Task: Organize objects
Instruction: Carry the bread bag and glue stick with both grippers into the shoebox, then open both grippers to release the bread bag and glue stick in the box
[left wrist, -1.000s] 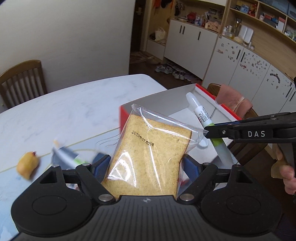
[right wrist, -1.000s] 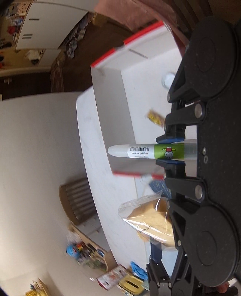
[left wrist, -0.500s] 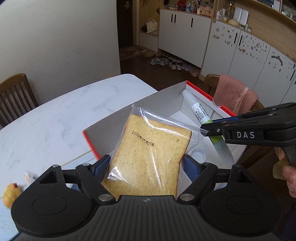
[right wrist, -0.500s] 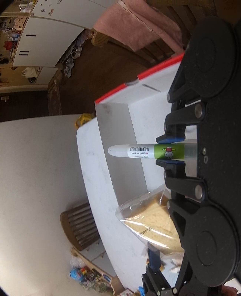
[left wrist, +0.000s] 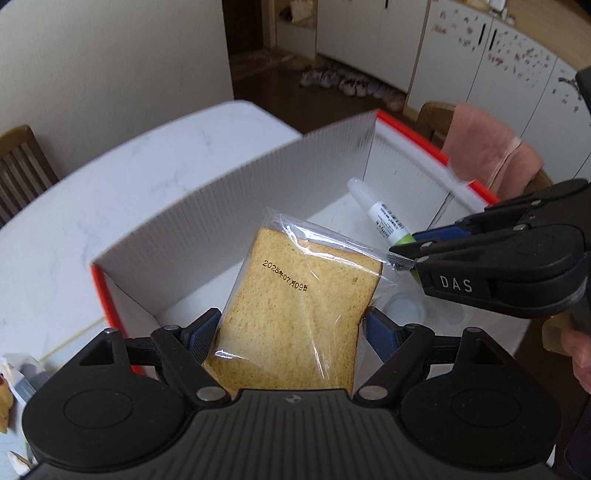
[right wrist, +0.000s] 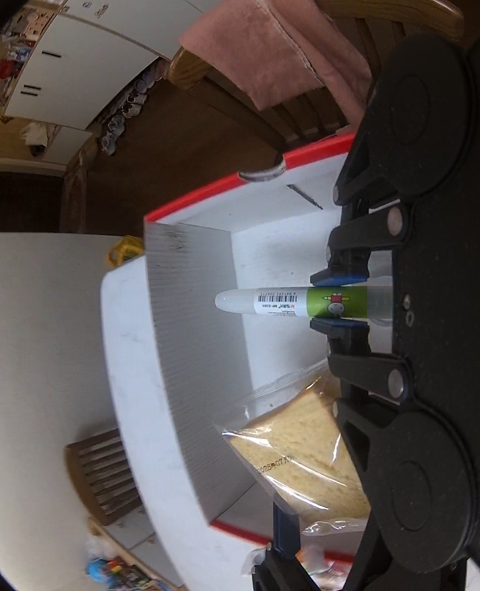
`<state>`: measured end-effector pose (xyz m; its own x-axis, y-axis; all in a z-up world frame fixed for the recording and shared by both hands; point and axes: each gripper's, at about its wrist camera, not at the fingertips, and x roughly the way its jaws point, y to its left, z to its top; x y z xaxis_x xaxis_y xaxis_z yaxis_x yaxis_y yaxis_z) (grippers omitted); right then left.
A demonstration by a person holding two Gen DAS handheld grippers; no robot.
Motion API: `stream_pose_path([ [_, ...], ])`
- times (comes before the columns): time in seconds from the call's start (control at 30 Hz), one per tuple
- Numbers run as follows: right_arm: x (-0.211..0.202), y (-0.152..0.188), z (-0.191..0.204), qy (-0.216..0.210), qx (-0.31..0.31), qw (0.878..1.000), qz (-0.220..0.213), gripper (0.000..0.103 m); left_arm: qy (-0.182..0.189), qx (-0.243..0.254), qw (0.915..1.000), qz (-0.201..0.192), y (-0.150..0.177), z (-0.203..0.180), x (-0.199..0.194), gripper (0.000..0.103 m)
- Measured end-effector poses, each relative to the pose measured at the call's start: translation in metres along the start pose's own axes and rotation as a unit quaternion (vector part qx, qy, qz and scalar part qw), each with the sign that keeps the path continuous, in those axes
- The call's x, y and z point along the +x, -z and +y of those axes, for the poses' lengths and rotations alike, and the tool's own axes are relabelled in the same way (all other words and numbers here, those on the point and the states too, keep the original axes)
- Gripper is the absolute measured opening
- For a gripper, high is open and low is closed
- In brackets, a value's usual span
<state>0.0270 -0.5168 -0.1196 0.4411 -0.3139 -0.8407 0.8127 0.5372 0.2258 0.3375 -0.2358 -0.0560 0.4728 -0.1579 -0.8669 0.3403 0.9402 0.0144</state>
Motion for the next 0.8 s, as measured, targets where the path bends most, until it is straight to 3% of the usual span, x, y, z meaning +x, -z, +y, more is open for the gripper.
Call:
stream_pose_path([
  [0.4, 0.033, -0.004, -0.004, 0.008, -0.002, 0.998, 0.063, 0.016, -0.004, -0.014, 0.9971, 0.075, 0.0, 0.0, 0.035, 0.083],
  [0.8, 0.047, -0.007, -0.001, 0.013, -0.004, 0.996, 0.092, 0.017, 0.007, -0.032, 0.9931, 0.112, -0.007, 0.004, 0.053, 0.083],
])
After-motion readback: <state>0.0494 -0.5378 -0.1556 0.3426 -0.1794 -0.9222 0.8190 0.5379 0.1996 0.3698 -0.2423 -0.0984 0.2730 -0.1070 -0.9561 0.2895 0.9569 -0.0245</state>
